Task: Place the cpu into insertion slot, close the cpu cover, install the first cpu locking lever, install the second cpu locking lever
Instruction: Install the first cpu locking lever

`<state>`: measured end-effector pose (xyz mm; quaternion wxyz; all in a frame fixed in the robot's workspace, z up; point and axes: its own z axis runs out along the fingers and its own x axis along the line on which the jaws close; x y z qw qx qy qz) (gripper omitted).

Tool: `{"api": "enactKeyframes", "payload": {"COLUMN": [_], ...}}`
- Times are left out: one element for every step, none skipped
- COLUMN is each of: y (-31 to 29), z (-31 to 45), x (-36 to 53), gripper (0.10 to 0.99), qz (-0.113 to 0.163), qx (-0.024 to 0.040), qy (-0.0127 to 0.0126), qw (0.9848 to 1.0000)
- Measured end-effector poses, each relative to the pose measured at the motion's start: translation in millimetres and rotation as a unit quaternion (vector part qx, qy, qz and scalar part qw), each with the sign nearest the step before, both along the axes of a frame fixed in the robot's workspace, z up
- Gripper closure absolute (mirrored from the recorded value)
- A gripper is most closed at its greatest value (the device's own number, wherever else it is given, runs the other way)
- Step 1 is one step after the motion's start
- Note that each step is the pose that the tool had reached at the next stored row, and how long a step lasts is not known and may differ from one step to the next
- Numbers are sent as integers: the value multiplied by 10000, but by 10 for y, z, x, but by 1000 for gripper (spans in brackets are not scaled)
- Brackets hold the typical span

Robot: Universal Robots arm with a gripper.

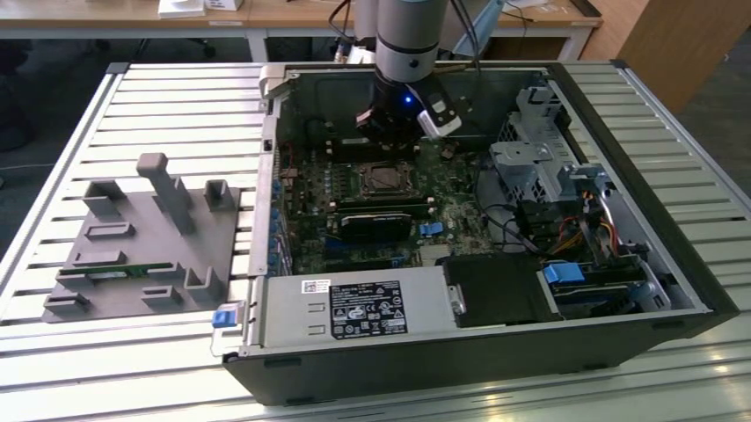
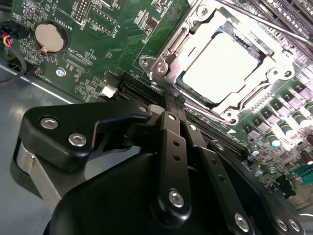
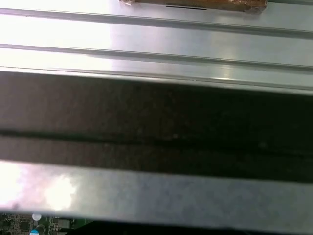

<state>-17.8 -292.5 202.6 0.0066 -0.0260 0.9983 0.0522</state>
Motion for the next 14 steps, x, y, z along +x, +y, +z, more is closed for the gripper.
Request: {"api": "enactKeyframes", "payload": {"y": [0, 1, 1, 2, 2, 2, 3, 3, 3, 3, 4, 4, 5, 7], "z": [-3, -7, -10, -14, -18, -23, -27, -29, -32, -35, -38, -39, -40, -41], "x": [0, 0, 0, 0, 0, 0, 0, 0, 0, -1, -1, -1, 0, 0], "gripper": [980, 980, 980, 980, 980, 980, 980, 980, 980, 980, 980, 980, 980, 980], "qz": [0, 0, 0, 0, 0, 0, 0, 0, 0, 0, 0, 0, 0, 0], "qx": [-11, -17, -21, -25, -28, -31, -33, -37, -40, -44, -46, -47, -46, -43], "qy": [0, 0, 0, 0, 0, 0, 0, 1, 1, 2, 2, 2, 1, 0], "qw": [10000, 10000, 10000, 10000, 10000, 10000, 10000, 10000, 10000, 10000, 10000, 10000, 10000, 10000]}}
